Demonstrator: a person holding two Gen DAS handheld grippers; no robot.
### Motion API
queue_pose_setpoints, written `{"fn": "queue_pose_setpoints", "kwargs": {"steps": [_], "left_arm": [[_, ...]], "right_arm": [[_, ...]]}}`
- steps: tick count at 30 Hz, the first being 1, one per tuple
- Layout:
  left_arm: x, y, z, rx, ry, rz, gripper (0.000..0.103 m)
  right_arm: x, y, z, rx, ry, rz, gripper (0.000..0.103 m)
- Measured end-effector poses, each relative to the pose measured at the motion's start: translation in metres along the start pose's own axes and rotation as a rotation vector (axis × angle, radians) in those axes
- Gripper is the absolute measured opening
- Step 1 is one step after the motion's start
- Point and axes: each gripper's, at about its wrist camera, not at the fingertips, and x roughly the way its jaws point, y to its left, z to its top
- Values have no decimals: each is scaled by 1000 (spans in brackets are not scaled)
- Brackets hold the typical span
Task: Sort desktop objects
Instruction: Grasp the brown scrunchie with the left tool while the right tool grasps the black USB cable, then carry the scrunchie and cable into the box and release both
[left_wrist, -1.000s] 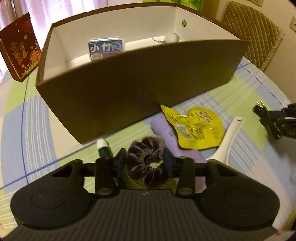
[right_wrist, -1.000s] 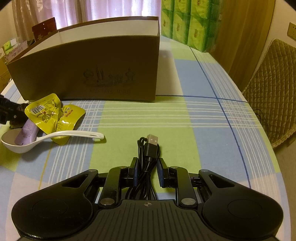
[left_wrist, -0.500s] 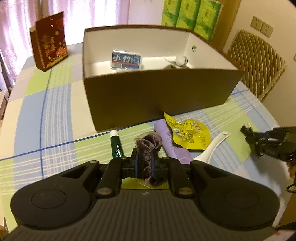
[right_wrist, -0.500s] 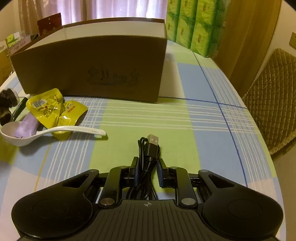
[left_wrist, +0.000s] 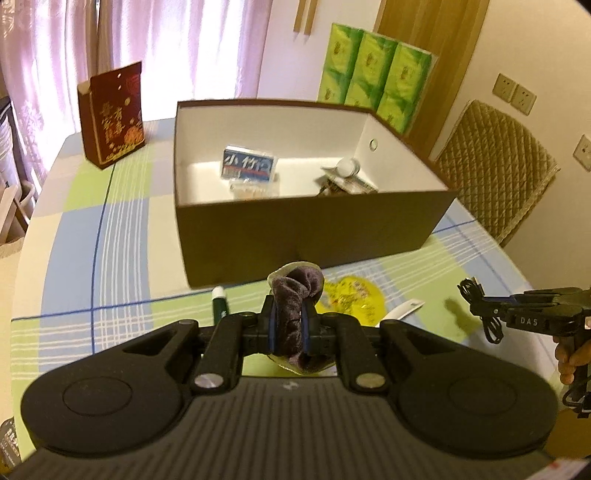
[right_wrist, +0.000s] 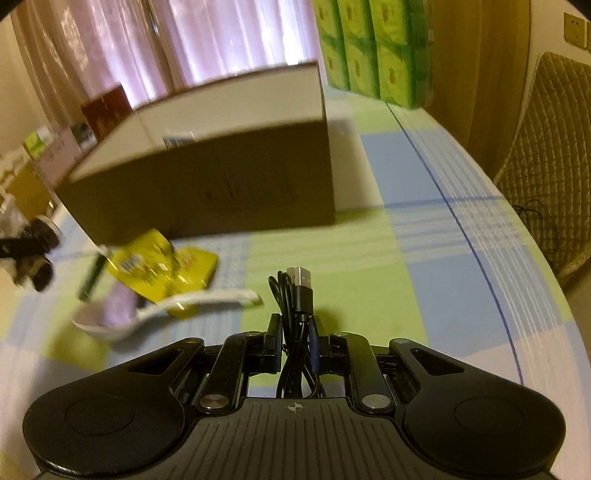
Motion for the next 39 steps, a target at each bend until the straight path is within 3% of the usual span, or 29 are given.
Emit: {"fn": "queue_pose_setpoints", "kwargs": {"steps": [12, 23, 32, 39], "left_arm": [[0, -7, 40, 34, -69, -17, 10], [8, 0, 106, 50, -136, -6, 10], [51, 6, 150, 31, -77, -13, 10], [96, 15, 148, -5, 36, -14, 10]], "right_arm": [[-23, 20, 78, -33, -141, 150, 11], [-5, 51, 160, -118, -239, 218, 11], [49, 66, 203, -137, -165, 250, 11], [98, 69, 202, -182, -50, 251, 11]]}}
